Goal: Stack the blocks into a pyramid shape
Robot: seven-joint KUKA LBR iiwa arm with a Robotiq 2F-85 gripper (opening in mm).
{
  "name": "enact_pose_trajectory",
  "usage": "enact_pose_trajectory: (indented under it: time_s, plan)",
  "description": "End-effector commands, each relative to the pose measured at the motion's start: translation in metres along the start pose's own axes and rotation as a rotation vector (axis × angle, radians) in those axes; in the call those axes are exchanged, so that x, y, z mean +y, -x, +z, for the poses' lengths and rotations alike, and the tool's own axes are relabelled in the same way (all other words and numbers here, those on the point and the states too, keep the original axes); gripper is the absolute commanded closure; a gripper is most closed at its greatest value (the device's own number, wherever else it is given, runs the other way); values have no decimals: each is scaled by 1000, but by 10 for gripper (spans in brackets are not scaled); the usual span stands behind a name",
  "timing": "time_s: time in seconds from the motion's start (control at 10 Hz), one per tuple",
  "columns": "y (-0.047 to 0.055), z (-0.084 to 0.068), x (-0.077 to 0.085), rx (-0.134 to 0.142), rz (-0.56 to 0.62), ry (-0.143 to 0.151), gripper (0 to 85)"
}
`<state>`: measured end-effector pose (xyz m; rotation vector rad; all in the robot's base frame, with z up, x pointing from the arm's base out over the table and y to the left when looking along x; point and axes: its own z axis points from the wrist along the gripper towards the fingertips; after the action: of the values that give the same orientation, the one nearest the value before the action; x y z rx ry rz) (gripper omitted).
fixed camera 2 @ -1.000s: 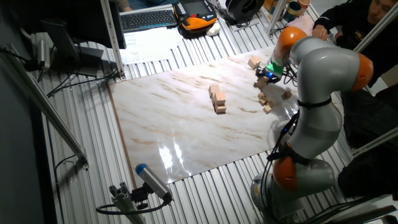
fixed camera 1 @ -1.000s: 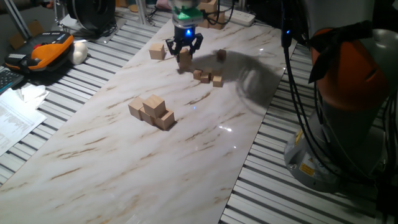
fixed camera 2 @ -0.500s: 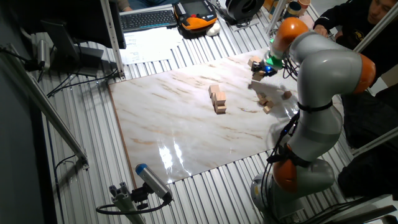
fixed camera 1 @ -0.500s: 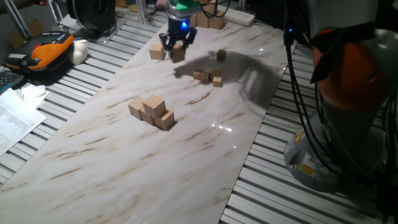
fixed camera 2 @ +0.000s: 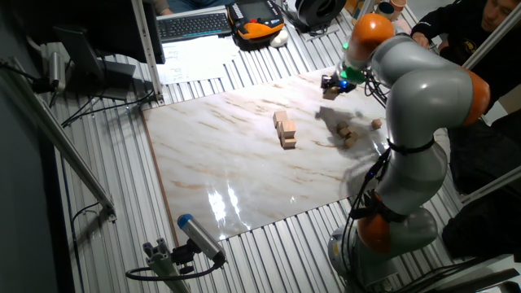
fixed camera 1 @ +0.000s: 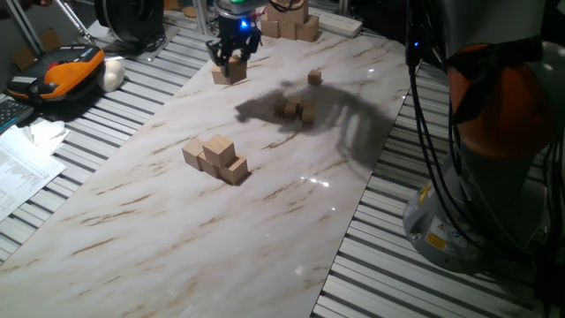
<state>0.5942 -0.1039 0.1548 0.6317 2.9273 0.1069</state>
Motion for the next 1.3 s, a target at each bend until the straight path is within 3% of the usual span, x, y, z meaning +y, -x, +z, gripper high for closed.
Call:
enact_pose_trajectory:
  time_s: [0.0, 0.2, 0.5, 0.9, 1.2]
  plan:
    - [-12, 0, 25, 0, -12, 4, 850]
    - [-25, 4, 46, -16, -13, -19, 850]
    - [-25, 4, 46, -38, -34, -45, 850]
    - [-25, 4, 46, 12, -307, 43, 850]
    - [-25, 4, 46, 24, -434, 116, 850]
